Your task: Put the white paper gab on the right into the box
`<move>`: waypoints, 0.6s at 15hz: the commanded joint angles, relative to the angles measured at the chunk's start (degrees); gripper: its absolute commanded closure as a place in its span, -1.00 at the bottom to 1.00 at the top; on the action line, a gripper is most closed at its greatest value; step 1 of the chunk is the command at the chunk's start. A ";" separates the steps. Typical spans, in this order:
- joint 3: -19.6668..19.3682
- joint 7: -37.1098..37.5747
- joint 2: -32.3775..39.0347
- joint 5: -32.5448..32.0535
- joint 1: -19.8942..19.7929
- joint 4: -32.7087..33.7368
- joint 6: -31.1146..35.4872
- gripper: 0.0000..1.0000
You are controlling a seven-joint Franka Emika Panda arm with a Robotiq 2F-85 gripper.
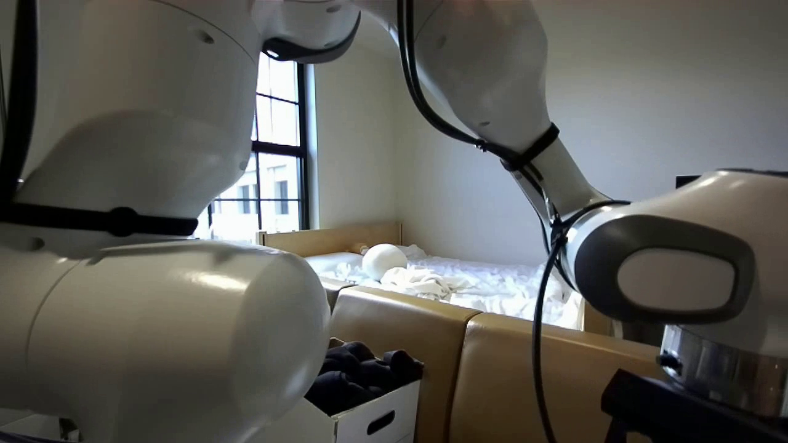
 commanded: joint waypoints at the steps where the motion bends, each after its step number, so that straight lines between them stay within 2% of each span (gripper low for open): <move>1: 15.45 -9.22 2.78 16.14 -14.42 1.09 6.34 -1.00; 3: 24.47 -17.88 6.47 25.73 -22.04 4.46 11.20 -1.00; 4: 27.77 -22.36 9.82 30.33 -24.58 7.05 12.16 -1.00; 5: 29.43 -26.73 14.42 34.16 -26.33 9.65 11.01 -1.00; 8: 34.60 -31.12 23.84 35.39 -32.60 15.35 6.22 -1.00; 9: 42.47 -29.05 24.51 30.35 -40.44 16.63 8.14 -1.00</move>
